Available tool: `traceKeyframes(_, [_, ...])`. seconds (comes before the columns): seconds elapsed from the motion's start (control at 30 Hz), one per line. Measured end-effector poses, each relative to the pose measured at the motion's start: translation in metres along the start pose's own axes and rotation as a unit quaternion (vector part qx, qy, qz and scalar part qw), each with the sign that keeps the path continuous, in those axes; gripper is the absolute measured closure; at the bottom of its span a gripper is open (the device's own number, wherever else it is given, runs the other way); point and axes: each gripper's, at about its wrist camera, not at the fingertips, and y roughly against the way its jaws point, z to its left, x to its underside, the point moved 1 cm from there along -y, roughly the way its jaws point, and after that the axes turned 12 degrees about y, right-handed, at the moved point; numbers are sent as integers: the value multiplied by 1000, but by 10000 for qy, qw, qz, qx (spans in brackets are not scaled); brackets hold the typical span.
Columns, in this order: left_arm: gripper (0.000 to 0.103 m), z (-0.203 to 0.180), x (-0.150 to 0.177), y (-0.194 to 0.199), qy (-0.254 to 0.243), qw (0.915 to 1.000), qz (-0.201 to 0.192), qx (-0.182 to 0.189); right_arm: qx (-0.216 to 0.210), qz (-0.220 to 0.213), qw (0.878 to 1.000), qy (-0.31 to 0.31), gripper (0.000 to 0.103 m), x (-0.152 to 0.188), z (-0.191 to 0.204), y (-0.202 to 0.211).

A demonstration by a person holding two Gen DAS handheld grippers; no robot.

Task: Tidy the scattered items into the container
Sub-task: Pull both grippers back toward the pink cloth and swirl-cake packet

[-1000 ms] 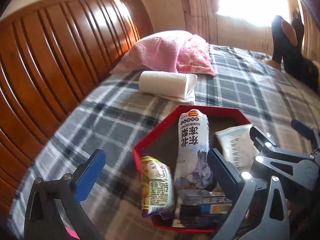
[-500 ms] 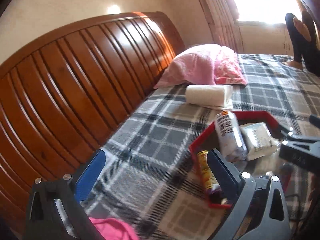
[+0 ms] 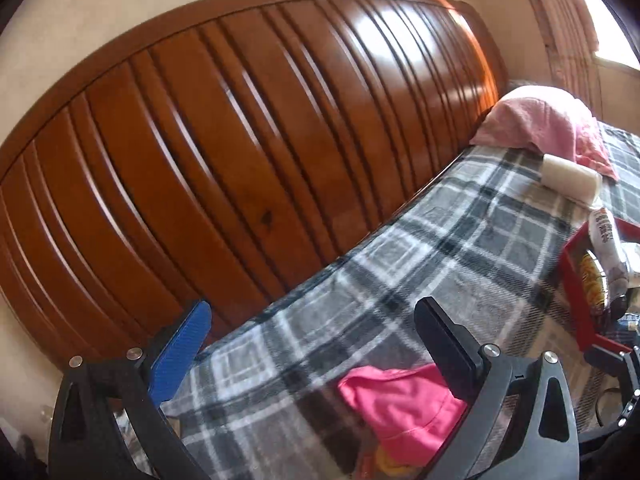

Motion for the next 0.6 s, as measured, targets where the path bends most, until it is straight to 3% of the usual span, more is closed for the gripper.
traceKeyframes(0.1, [0,25,20,-5,27,9993,228,-297,123,391,9969,666,0,15,29,-25])
traceKeyframes(0.23, [0,47,53,-13,8,9969,617,-481,40,267,9973,688,0,22,35,-38])
traceKeyframes(0.37, [0,63,76,-28,90,9948,931,-405,-410,347,9968,597,0,9,48,-65])
traceKeyframes(0.5, [0,80,82,-38,387,9944,928,-319,-350,688,9913,1066,0,5,69,-105])
traceKeyframes(0.6, [0,86,88,-46,622,9930,999,12,-439,679,9927,892,0,-5,64,-122])
